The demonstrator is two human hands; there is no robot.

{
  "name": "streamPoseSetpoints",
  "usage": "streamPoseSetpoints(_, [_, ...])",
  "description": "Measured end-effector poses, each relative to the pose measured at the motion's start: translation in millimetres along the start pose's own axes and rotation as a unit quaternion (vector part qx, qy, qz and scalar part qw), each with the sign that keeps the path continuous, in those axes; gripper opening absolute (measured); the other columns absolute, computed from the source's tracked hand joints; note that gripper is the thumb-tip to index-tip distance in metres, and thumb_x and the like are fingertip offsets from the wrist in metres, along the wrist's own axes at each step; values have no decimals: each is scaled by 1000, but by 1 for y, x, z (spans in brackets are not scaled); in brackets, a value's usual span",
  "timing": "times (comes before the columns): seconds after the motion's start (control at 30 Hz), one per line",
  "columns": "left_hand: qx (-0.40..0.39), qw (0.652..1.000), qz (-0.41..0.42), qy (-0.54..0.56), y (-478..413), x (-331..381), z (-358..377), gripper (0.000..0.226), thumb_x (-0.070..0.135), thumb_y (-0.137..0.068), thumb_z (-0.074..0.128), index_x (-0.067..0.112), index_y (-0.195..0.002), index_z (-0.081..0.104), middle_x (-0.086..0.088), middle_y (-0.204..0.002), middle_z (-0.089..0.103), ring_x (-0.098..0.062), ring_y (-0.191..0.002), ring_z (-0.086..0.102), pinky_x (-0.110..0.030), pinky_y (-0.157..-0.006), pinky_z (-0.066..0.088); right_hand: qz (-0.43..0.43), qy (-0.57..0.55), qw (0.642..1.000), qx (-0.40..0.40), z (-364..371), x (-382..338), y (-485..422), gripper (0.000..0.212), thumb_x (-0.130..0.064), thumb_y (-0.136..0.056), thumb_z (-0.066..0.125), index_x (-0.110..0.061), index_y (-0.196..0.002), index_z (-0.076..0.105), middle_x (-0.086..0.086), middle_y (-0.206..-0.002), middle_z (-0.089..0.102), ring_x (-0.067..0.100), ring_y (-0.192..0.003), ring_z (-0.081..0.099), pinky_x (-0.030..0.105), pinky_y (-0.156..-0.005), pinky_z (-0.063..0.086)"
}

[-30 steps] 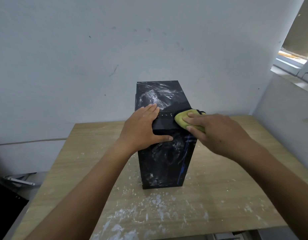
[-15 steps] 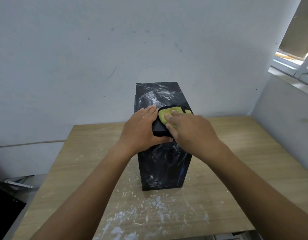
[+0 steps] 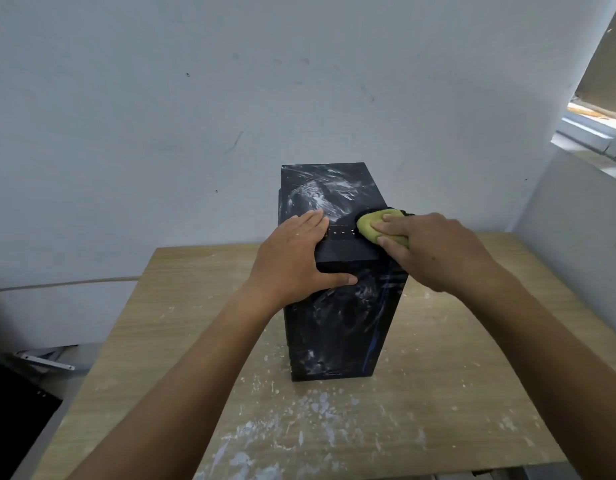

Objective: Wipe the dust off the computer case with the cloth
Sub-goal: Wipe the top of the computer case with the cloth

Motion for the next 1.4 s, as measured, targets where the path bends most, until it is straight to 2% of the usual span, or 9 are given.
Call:
streamPoseSetpoints(0.17, [2,1000,-5,4,0,0,0,111,77,-69,62,16,-154,26,5,-162,20,-7,-149,14,-22,-118,4,-30,90,995,17,5,-33,-14,33,-37,-101,36,-30,-125,57,0,-136,53,30,-112,54,35,-81,42])
streamPoseSetpoints(0.27, [2,1000,-3,11,0,-1,2,112,76,-69,63,15,-154,26,3,-162,22,-8,-148,17,-22,-118,4,-72,90,993,27,12,-49,-3,34,-35,-102,33,-28,-129,52,-1,-139,49,29,-114,53,36,-82,43])
streamPoseSetpoints(0.5, [-4,1000,-3,6,-1,-1,1,109,77,-70,60,16,-154,26,4,-162,20,-7,-149,15,-22,-118,5,-105,16,994,28,14,-39,35,42,-44,-102,31,-45,-143,33,-22,-154,25,23,-121,53,33,-83,46])
streamPoseSetpoints(0.67, [-9,1000,-9,1,0,-1,2,112,79,-69,61,16,-155,24,5,-163,18,-7,-149,13,-22,-118,4,-106,-15,994,16,10,-14,34,40,-48,-98,36,-50,-139,40,-29,-150,27,19,-129,48,40,-95,48])
streamPoseSetpoints(0.77, [-11,1000,-11,1,0,-2,1,113,80,-69,59,17,-155,24,5,-163,18,-7,-149,12,-23,-118,5,-84,5,996,13,5,-1,21,39,-47,-99,37,-48,-138,42,-25,-150,32,19,-130,46,39,-96,45])
streamPoseSetpoints(0.93, [-10,1000,-15,3,0,-1,1,112,79,-69,60,17,-155,24,6,-163,18,-7,-149,12,-23,-119,5,-38,47,998,-4,5,-8,-11,37,-46,-99,37,-41,-133,51,-4,-137,53,30,-117,53,39,-90,44])
streamPoseSetpoints(1.17, [22,1000,-5,10,6,2,-7,103,73,-68,69,17,-149,39,4,-156,36,-11,-144,30,-23,-115,19,-87,98,991,29,16,-54,-19,32,-36,-101,36,-29,-126,56,1,-132,54,28,-111,54,33,-73,35])
streamPoseSetpoints(1.27, [16,1000,-14,10,11,-2,-8,103,72,-70,66,15,-150,36,4,-157,33,-9,-145,27,-22,-116,17,-123,71,990,17,14,-47,-3,35,-37,-102,34,-32,-133,50,-4,-142,47,27,-119,51,36,-86,43])
streamPoseSetpoints(1.4, [3,999,-40,5,17,-10,-6,107,75,-71,62,17,-154,27,7,-161,21,-6,-148,14,-23,-118,13,-170,27,985,-23,7,-27,20,42,-45,-101,34,-43,-142,40,-19,-153,30,17,-133,42,34,-99,40])
Point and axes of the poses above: each hand's wrist, its own y-axis away from the middle knuckle, its own z-axis out of the palm, x = y × z, the point moved 5 cm from there along -y, towards the middle knuckle
